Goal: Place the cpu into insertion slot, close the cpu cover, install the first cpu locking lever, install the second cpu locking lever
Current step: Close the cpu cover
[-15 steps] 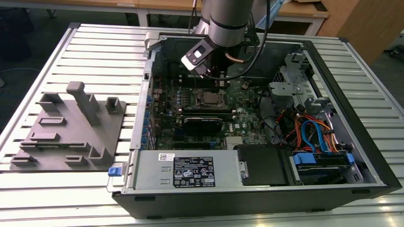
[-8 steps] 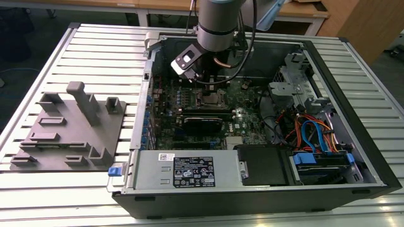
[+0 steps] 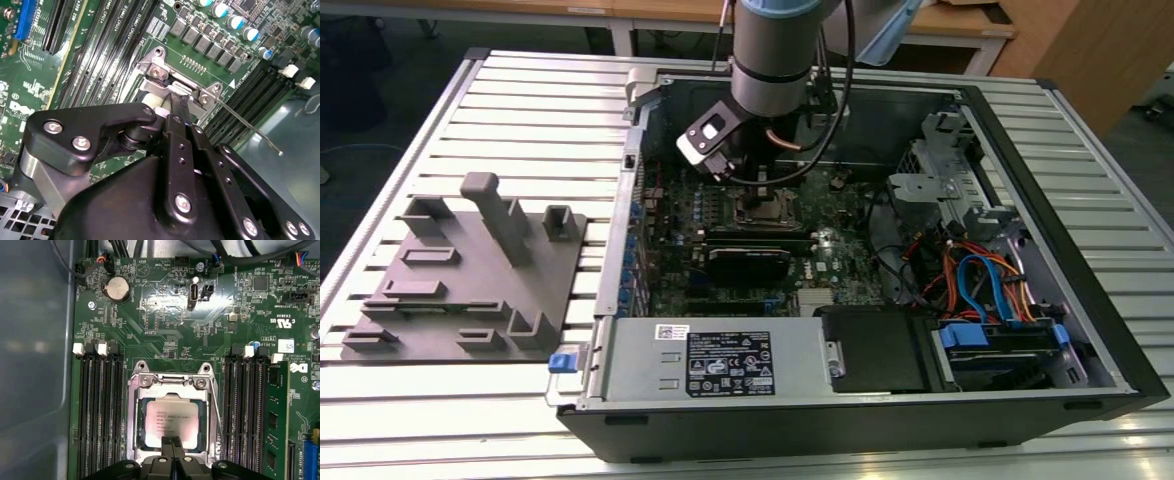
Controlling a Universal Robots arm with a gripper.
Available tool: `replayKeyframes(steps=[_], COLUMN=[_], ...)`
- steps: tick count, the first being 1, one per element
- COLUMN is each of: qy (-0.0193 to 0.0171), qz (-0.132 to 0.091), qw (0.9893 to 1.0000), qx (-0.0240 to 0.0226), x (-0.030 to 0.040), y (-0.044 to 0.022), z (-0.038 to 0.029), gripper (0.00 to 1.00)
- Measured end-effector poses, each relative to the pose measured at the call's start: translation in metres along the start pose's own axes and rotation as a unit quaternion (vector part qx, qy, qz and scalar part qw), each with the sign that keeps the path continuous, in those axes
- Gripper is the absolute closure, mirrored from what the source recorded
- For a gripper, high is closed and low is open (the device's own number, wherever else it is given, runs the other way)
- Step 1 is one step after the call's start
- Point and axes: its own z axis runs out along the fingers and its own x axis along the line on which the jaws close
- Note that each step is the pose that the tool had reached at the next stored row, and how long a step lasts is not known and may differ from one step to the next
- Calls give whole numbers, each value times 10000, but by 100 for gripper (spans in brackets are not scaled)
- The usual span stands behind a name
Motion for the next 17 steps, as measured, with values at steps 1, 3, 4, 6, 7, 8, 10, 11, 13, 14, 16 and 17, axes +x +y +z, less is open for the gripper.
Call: replayKeyframes(steps=[1,3,4,6,7,8,10,11,13,14,16,17], qy=[2,2,3,8,13,14,16,16,16,17,17,16], qz=[0,0,0,1,0,0,1,0,0,0,1,1], qw=[10000,10000,10000,10000,10000,10000,10000,10000,10000,10000,10000,10000], qx=[0,0,0,1,0,0,0,0,0,-1,-1,0], x=[-1,-2,-2,-3,-2,-2,-1,0,2,2,2,2], y=[-2,-5,-6,-10,-10,-10,-10,-10,-11,-11,4,25], z=[10,29,37,38,39,36,15,2,-27,-28,-29,-29], gripper=[89,89,89,89,89,89,89,89,89,89,89,89])
